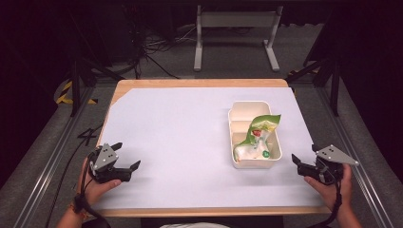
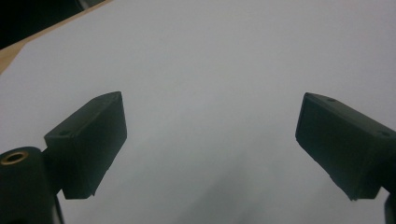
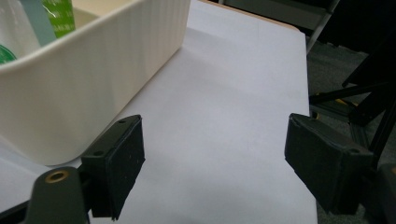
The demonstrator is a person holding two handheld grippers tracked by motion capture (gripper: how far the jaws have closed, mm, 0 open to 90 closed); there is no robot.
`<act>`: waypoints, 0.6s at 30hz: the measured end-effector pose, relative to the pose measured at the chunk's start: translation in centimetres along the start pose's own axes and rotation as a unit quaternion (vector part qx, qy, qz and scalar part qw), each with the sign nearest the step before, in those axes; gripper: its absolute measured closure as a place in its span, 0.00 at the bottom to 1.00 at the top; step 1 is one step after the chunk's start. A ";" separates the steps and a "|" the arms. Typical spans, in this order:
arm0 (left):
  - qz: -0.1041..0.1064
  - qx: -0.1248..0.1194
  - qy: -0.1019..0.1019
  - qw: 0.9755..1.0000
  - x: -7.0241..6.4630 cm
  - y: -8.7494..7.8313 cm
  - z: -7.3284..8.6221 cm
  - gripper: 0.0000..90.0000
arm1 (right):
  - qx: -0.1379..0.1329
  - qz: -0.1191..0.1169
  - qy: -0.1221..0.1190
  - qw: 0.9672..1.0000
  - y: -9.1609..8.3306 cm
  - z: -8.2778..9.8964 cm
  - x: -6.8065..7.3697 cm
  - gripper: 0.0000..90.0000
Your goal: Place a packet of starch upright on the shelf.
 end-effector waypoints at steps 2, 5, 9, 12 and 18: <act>0.001 -0.003 -0.007 1.000 0.1 -0.1 0.2 0.11 | 0.002 0.000 0.004 1.000 0.1 0.3 0.0 0.22; 0.002 -0.012 -0.028 1.000 0.3 -0.4 0.7 0.11 | 0.004 -0.004 0.006 1.000 0.2 0.9 0.2 0.21; 0.001 -0.010 -0.041 0.999 0.3 -0.4 1.5 0.11 | 0.011 -0.008 0.003 1.000 0.4 1.5 0.4 0.21; 0.002 -0.015 -0.050 0.999 0.4 -0.3 1.6 0.11 | 0.006 -0.009 -0.011 1.000 0.4 1.5 0.6 0.20; -0.001 -0.015 -0.055 0.998 0.5 -0.4 1.7 0.10 | 0.007 -0.016 -0.021 1.000 0.5 1.6 0.9 0.20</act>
Point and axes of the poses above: each handheld gripper's, and its own axes: y roughly forward along the jaws, z roughly out of its underside, x roughly to its left, the point moved 4 cm from there along y, roughly forward along the jaws, and after that the axes turned 4 degrees about -x, right-handed, at the moved point
